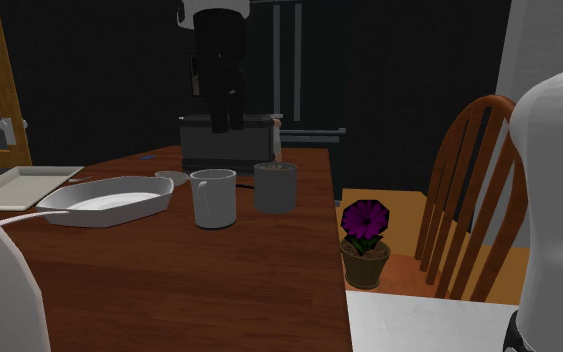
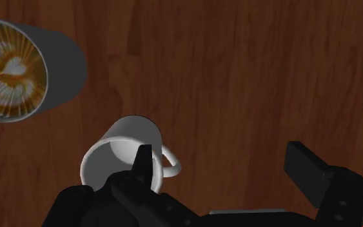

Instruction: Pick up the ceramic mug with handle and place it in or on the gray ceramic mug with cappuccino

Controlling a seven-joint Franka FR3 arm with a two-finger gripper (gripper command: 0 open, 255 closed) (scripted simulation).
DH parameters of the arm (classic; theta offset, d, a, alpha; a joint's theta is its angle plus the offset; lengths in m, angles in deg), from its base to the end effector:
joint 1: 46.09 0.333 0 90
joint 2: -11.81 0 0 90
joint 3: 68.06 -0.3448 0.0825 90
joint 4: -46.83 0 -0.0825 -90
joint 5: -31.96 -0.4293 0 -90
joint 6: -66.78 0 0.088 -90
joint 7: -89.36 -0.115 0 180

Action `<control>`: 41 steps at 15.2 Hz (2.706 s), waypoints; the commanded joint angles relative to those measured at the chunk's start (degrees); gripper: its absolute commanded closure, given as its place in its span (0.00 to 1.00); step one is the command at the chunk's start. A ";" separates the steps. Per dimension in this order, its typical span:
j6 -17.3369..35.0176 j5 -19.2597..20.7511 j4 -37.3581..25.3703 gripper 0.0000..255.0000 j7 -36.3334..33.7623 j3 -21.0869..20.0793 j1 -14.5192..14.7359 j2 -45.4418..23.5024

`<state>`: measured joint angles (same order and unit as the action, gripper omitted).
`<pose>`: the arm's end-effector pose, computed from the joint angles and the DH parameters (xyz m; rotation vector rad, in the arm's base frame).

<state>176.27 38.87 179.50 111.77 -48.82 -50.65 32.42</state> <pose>0.4242 -0.2048 0.4710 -3.1130 -0.0673 0.0849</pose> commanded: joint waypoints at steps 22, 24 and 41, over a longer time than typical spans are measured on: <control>16.05 -15.06 -11.35 0.00 18.63 8.68 -3.24 -29.05; 16.05 -15.06 -11.35 0.00 18.64 8.68 -3.24 -29.05; 13.28 -13.83 -12.61 1.00 17.69 8.90 -3.03 -27.27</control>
<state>190.20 24.70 167.11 129.74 -39.97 -53.75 4.65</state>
